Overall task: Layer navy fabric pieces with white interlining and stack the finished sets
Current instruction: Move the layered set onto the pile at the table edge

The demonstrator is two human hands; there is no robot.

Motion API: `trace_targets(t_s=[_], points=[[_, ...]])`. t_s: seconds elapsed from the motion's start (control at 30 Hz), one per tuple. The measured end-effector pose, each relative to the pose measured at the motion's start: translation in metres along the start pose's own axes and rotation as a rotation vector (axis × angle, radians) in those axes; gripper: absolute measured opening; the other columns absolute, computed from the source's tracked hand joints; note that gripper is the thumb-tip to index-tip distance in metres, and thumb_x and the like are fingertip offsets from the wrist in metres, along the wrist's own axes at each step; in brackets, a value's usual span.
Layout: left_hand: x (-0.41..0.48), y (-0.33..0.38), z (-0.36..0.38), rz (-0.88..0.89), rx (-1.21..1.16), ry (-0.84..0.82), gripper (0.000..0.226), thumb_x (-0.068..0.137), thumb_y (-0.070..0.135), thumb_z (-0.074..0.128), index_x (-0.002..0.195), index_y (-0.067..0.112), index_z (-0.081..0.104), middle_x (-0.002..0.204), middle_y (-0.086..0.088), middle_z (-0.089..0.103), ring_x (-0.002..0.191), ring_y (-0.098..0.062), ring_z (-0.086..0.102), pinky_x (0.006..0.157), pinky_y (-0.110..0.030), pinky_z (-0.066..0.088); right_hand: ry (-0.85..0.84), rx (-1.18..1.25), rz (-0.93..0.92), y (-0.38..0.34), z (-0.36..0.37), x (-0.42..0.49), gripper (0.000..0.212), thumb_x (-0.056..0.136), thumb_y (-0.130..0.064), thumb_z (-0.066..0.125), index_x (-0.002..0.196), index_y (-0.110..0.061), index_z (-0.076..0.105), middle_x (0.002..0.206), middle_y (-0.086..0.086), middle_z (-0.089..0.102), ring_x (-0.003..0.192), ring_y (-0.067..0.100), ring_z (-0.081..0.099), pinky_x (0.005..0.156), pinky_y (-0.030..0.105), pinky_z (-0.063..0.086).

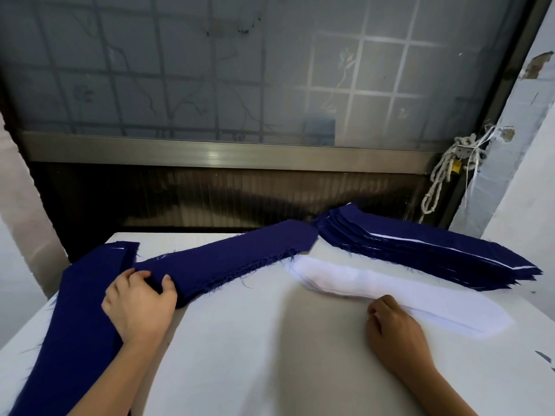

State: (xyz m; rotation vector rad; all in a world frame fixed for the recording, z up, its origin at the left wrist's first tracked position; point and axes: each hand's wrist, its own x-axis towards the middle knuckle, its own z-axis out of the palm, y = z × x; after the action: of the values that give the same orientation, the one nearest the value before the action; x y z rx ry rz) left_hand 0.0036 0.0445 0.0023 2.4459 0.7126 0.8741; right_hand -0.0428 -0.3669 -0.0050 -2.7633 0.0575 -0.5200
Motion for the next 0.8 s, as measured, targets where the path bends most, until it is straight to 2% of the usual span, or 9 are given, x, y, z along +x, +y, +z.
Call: trace_targets(t_s=[0.13, 0.27, 0.4, 0.5, 0.6, 0.7, 0.8], points=[[0.0, 0.0, 0.001, 0.076, -0.01, -0.018, 0.012, 0.085, 0.015, 0.069, 0.089, 0.006, 0.074, 0.13, -0.017, 0.059, 0.126, -0.039, 0.043, 0.107, -0.056, 0.029, -0.001, 0.007, 0.007, 0.0, -0.001, 0.0, 0.005, 0.086, -0.012, 0.054, 0.083, -0.015, 0.057, 0.094, 0.0, 0.055, 0.071, 0.026, 0.059, 0.06, 0.034, 0.043], [0.0, -0.002, 0.002, 0.172, -0.02, 0.013, 0.002, 0.08, 0.008, 0.071, 0.081, 0.007, 0.073, 0.12, -0.013, 0.059, 0.122, -0.034, 0.045, 0.109, -0.053, 0.028, 0.004, 0.024, 0.01, -0.002, -0.001, 0.0, 0.005, 0.085, -0.01, 0.056, 0.082, -0.014, 0.057, 0.094, 0.002, 0.056, 0.069, 0.027, 0.059, 0.06, 0.036, 0.046], [-0.007, 0.002, 0.003, 0.413, -0.003, 0.0, 0.008, 0.076, 0.008, 0.074, 0.076, 0.013, 0.068, 0.113, -0.006, 0.059, 0.111, -0.028, 0.051, 0.104, -0.048, 0.033, 0.009, 0.027, 0.01, -0.003, -0.001, 0.0, 0.006, 0.085, -0.01, 0.058, 0.082, -0.015, 0.057, 0.094, 0.001, 0.056, 0.069, 0.028, 0.059, 0.06, 0.036, 0.047], [-0.009, 0.006, 0.002, 0.426, -0.042, -0.036, 0.01, 0.08, 0.013, 0.072, 0.075, 0.014, 0.064, 0.109, -0.005, 0.06, 0.101, -0.026, 0.056, 0.097, -0.046, 0.04, 0.017, 0.032, 0.012, -0.003, -0.001, 0.0, 0.007, 0.083, -0.008, 0.059, 0.081, -0.015, 0.057, 0.093, 0.002, 0.057, 0.068, 0.028, 0.059, 0.059, 0.036, 0.047], [-0.005, 0.005, 0.001, 0.279, -0.07, -0.014, 0.01, 0.087, 0.02, 0.068, 0.088, 0.01, 0.064, 0.106, -0.008, 0.063, 0.097, -0.029, 0.058, 0.093, -0.049, 0.042, 0.021, 0.039, 0.007, -0.003, 0.0, 0.0, 0.009, 0.083, -0.007, 0.06, 0.079, -0.015, 0.057, 0.092, 0.001, 0.056, 0.065, 0.028, 0.058, 0.058, 0.035, 0.046], [0.0, 0.004, -0.001, 0.112, -0.062, -0.042, 0.041, 0.084, 0.027, 0.071, 0.119, 0.008, 0.059, 0.112, -0.01, 0.065, 0.109, -0.033, 0.057, 0.102, -0.05, 0.037, 0.023, 0.042, -0.001, -0.001, 0.0, 0.0, 0.009, 0.082, -0.007, 0.061, 0.079, -0.015, 0.058, 0.091, 0.001, 0.056, 0.064, 0.027, 0.058, 0.056, 0.033, 0.044], [-0.001, 0.006, -0.001, 0.169, -0.086, -0.048, 0.042, 0.083, 0.023, 0.072, 0.12, 0.009, 0.06, 0.1, -0.001, 0.066, 0.104, -0.029, 0.058, 0.106, -0.049, 0.033, 0.027, 0.04, 0.001, -0.001, 0.0, 0.001, 0.009, 0.081, -0.006, 0.061, 0.079, -0.015, 0.058, 0.09, 0.001, 0.056, 0.065, 0.027, 0.058, 0.055, 0.033, 0.043]])
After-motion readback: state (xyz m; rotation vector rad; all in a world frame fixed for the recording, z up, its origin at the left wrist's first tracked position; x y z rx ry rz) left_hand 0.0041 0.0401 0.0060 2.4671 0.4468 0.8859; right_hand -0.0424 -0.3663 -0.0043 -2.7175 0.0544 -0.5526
